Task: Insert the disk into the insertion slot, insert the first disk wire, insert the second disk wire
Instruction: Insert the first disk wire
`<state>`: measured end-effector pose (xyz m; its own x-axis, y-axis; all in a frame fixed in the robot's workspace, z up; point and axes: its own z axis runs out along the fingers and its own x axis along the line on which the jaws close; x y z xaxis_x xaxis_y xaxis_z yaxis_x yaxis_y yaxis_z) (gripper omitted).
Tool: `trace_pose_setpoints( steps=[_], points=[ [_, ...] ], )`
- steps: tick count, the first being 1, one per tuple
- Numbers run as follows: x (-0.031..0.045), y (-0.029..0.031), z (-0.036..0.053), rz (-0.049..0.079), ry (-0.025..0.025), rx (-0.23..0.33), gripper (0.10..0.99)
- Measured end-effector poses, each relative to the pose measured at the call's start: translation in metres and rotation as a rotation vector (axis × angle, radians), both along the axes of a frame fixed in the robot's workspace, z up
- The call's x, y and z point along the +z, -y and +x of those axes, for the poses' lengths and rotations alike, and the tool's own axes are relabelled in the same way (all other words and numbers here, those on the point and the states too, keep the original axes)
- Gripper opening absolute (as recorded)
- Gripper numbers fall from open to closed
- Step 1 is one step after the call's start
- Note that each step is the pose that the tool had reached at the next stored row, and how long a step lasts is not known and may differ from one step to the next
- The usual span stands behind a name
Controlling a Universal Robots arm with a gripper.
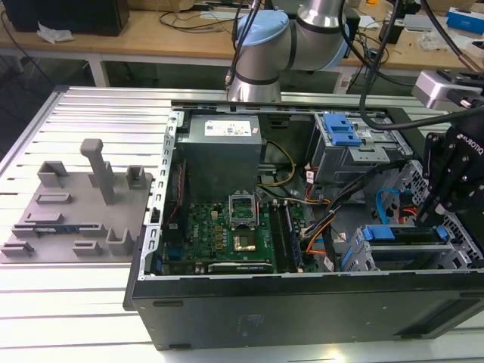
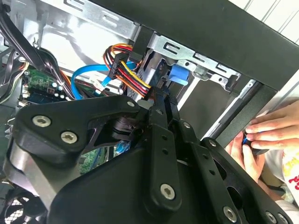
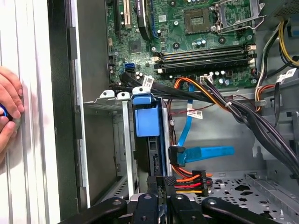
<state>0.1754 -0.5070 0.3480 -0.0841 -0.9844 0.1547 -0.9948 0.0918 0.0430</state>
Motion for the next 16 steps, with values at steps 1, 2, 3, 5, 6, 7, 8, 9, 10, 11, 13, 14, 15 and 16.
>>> trace_pose_setpoints(
  steps=[1, 2, 3, 5, 6, 7, 8, 9, 10, 11, 13, 14, 15, 16],
  points=[
    [0.0000, -0.0001, 0.0001, -0.001, 0.0000, -0.004, 0.165],
    [-0.0001, -0.0005, 0.0001, -0.002, 0.0000, -0.010, 0.165],
    [0.0000, -0.0009, 0.0002, -0.002, 0.0000, -0.016, 0.165],
    [0.0000, -0.0010, 0.0002, -0.003, 0.0000, -0.021, 0.165],
    [0.0001, -0.0011, 0.0002, -0.003, 0.0000, -0.021, 0.165],
    [0.0000, -0.0011, 0.0002, -0.003, 0.0000, -0.021, 0.165],
    [0.0000, -0.0012, 0.0002, -0.003, 0.0000, -0.021, 0.165],
    [0.0001, -0.0012, 0.0002, -0.003, 0.0000, -0.021, 0.165],
    [0.0000, -0.0012, 0.0002, -0.003, 0.0000, -0.021, 0.165],
    [0.0000, -0.0012, 0.0002, -0.003, 0.0000, -0.021, 0.165],
    [0.0000, -0.0012, 0.0002, -0.003, 0.0000, -0.021, 0.165],
    [0.0000, -0.0012, 0.0003, -0.003, 0.0000, -0.021, 0.165],
    [0.0000, -0.0013, 0.0005, -0.003, 0.0000, -0.021, 0.165],
    [0.0000, -0.0013, 0.0008, -0.003, 0.0000, -0.021, 0.165]
  ],
)
